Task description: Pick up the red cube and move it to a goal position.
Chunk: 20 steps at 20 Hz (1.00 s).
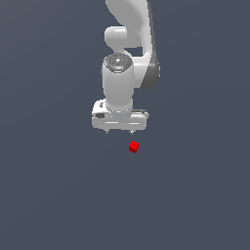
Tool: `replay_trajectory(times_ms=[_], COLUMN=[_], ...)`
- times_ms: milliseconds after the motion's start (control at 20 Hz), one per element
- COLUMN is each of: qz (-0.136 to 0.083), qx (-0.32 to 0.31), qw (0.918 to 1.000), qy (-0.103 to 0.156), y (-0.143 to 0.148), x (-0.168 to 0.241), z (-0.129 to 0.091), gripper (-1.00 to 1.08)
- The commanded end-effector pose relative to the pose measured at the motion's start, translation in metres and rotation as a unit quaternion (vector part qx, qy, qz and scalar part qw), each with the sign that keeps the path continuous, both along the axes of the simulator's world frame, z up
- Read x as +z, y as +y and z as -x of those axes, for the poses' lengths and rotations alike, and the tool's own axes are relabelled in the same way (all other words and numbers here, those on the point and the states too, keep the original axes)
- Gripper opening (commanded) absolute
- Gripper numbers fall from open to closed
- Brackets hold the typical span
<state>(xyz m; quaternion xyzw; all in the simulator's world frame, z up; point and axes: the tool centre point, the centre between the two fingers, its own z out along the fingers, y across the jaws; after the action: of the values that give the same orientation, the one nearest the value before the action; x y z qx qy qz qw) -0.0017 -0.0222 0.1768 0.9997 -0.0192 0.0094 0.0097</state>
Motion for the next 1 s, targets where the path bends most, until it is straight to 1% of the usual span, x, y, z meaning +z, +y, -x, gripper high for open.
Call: replay_trajectory(times_ms=[0,250,500,750,950], qz=[0.000,0.000,-0.001,-0.003,-0.005], qx=[0.000,-0.007,-0.029,-0.064,-0.104], qw=[1.0000,1.0000,0.9996,0.9979,0.9946], qy=[0.000,0.000,0.001,0.002,0.003], y=[0.000,0.002,0.008,0.018,0.029], x=[0.000,-0.005,-0.020,-0.045,-0.072], z=[0.000,0.001,0.004,0.009,0.013], gripper=[1.00,1.00,1.00,1.00,1.00])
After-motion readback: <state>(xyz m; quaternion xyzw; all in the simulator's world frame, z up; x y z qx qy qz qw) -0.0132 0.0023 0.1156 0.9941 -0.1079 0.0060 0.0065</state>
